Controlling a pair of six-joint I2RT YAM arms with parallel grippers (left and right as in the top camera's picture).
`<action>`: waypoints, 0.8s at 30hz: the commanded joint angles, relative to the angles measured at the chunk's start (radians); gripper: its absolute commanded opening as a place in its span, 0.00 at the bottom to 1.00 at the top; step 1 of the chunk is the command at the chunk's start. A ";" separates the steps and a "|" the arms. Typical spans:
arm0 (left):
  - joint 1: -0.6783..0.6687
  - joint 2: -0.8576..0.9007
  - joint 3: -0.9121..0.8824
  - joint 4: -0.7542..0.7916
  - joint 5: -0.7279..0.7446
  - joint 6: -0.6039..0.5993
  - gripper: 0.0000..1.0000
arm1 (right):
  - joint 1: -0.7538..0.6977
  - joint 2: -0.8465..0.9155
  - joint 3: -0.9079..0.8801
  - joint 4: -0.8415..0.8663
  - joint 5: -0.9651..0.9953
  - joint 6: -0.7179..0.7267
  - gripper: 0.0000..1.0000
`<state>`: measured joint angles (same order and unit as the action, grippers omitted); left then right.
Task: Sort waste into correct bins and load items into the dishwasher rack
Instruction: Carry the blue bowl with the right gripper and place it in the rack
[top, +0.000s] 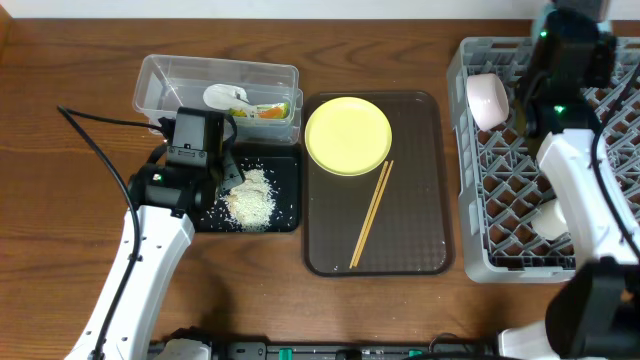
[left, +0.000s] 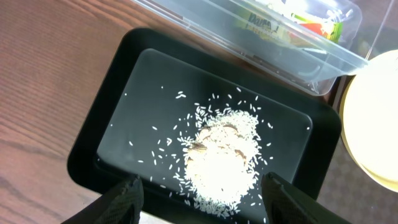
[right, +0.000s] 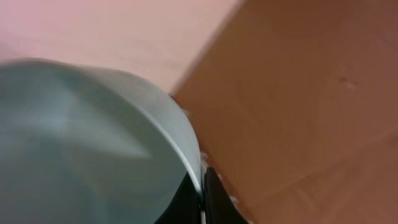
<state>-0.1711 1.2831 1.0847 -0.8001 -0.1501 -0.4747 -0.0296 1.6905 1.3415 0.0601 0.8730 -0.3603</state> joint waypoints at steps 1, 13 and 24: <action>0.005 0.005 -0.001 0.001 -0.019 -0.006 0.64 | -0.045 0.076 0.001 0.072 0.161 -0.101 0.01; 0.005 0.005 -0.001 0.001 -0.019 -0.006 0.64 | -0.079 0.294 0.001 0.151 0.193 -0.114 0.01; 0.005 0.005 -0.001 0.004 -0.017 -0.006 0.64 | 0.013 0.324 0.000 -0.017 0.161 0.024 0.06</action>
<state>-0.1711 1.2831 1.0847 -0.7975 -0.1501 -0.4747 -0.0570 1.9984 1.3460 0.0834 1.0866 -0.3901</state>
